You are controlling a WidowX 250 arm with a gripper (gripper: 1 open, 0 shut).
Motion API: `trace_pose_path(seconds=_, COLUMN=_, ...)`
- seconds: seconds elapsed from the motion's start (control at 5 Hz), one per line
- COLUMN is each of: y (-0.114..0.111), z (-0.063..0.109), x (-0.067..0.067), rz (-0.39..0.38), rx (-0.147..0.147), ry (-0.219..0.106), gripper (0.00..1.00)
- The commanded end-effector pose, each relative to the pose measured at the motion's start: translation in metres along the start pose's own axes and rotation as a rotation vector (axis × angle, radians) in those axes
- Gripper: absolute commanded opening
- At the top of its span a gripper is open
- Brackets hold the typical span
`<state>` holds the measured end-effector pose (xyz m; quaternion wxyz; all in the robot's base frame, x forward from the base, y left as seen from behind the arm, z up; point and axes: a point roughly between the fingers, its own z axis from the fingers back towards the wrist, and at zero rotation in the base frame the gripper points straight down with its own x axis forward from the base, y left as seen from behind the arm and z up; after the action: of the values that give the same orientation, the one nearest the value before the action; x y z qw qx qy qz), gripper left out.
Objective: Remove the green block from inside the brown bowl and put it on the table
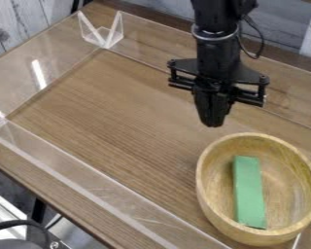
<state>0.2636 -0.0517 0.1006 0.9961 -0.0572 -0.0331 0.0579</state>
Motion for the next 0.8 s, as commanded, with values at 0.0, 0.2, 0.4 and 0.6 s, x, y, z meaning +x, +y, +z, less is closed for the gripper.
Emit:
trace_pose_path(seconds=0.0, y=-0.007, z=0.001, x=-0.002, rz=-0.016, rx=-0.004, ry=-0.005, gripper=0.0)
trace_pose_path(seconds=0.2, y=-0.013, z=0.0, x=-0.008, rz=-0.03, rx=-0.004, ry=0.009, gripper=1.0)
trace_pose_path(seconds=0.4, y=-0.019, z=-0.006, x=-0.014, rz=-0.046, rx=-0.004, ry=0.03, gripper=0.0)
trace_pose_path(seconds=0.6, y=-0.025, z=-0.011, x=-0.019, rz=-0.067, rx=-0.003, ry=0.044, gripper=0.0)
